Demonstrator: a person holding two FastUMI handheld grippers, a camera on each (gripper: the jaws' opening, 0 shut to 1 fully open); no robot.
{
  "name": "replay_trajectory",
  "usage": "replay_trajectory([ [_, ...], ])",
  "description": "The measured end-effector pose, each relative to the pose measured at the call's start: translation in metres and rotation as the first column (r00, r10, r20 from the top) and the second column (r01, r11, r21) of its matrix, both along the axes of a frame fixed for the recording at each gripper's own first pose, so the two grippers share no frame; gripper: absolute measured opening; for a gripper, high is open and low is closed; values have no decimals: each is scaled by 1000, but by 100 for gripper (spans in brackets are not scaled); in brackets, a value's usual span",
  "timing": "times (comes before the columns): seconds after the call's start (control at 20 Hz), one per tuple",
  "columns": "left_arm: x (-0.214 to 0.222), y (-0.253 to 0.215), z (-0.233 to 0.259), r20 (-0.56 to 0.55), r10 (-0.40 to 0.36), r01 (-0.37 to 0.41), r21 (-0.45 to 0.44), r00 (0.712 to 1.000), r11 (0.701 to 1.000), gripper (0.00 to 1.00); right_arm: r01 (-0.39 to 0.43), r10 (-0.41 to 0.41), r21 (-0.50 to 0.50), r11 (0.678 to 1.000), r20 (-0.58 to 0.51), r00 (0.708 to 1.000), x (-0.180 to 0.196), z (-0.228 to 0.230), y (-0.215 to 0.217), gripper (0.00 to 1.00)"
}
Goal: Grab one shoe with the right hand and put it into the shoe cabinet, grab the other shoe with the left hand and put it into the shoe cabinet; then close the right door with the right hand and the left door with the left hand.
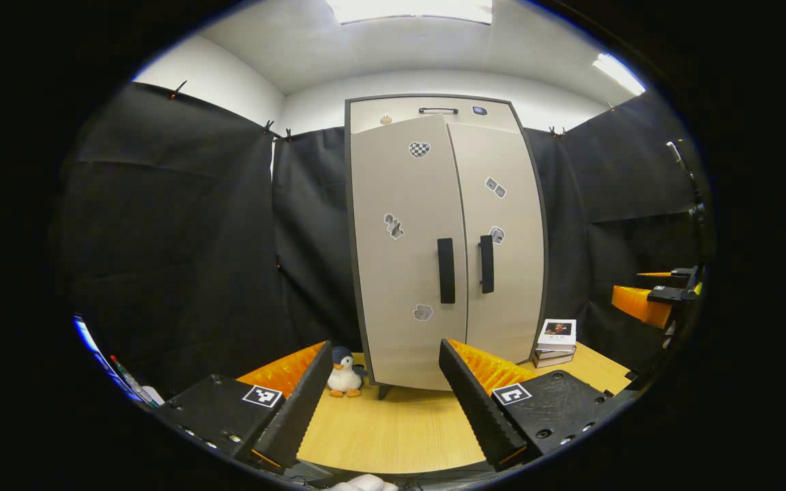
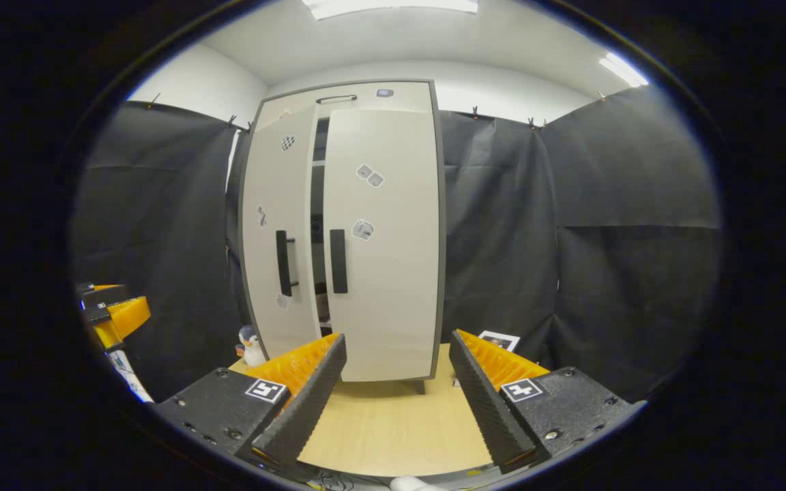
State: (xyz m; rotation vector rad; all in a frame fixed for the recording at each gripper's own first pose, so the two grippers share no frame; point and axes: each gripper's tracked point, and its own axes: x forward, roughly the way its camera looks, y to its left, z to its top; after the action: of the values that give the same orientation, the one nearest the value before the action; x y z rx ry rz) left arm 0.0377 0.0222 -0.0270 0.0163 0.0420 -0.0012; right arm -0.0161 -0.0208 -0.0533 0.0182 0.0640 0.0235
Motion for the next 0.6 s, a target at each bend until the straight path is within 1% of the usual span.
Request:
replay_trajectory([
  [0.6, 3, -14, 20, 45, -33, 34, -3, 998, 999, 96, 6, -6, 14, 1000, 26, 1000, -11, 10, -2, 99],
])
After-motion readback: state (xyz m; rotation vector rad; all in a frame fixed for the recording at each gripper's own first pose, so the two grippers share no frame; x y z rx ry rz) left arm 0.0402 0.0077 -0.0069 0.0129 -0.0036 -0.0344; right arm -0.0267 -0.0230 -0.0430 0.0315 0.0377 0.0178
